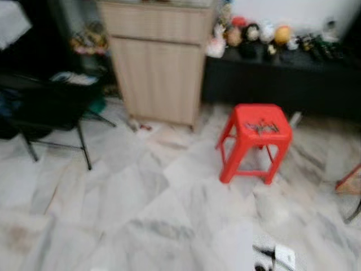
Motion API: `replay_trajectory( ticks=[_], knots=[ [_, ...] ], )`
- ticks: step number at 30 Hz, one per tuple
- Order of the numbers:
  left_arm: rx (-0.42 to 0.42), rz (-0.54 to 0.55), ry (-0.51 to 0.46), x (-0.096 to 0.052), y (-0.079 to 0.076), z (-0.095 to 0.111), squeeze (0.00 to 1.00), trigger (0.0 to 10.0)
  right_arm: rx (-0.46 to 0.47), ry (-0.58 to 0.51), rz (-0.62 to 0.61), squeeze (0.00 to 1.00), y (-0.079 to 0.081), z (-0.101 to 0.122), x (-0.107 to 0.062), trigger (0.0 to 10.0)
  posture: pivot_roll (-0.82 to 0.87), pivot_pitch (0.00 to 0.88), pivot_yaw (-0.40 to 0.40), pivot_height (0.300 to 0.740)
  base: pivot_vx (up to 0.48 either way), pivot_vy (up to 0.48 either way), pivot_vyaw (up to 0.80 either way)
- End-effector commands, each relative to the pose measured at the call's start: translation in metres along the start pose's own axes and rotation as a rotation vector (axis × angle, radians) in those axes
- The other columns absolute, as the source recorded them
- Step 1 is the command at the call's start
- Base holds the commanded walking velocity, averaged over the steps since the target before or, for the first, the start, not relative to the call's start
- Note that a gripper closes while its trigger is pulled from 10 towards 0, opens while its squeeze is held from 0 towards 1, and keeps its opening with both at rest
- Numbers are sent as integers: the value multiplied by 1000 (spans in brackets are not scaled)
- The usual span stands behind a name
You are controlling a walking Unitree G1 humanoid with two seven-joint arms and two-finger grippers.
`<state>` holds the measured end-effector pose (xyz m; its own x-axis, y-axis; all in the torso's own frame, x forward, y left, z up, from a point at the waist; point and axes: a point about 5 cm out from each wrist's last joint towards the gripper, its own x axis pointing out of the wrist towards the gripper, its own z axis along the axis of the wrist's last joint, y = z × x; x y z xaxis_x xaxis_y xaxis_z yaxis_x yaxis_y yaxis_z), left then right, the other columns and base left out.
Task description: Hang keys on a hook
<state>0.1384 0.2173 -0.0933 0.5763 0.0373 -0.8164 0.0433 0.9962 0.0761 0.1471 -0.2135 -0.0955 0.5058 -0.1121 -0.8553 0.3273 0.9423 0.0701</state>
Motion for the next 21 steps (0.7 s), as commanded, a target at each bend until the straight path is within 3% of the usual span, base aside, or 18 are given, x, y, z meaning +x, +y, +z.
replay_trajectory(
  ticks=[1,10,15,18,21],
  knots=[
    [12,10,64,-6,5,-19,0,10000,4,-8,15,0,7,0,1,10000,-167,35,15,740,0,0,-688],
    [-14,15,48,-7,7,-20,0,10000,-5,-7,19,0,1,-2,-1,10000,-186,7,34,740,0,0,-672],
    [-6,-6,42,-7,7,-19,0,10000,-3,-18,24,0,-2,-1,-1,10000,-184,0,37,740,0,0,0],
    [4,-7,40,-8,7,-19,0,10000,-4,-8,33,0,8,-7,-1,10000,-183,0,41,740,295,0,0],
    [24,-8,47,-7,8,-19,0,10000,-74,23,46,0,20,-14,-1,10000,-182,11,41,740,324,0,0]
  ],
)
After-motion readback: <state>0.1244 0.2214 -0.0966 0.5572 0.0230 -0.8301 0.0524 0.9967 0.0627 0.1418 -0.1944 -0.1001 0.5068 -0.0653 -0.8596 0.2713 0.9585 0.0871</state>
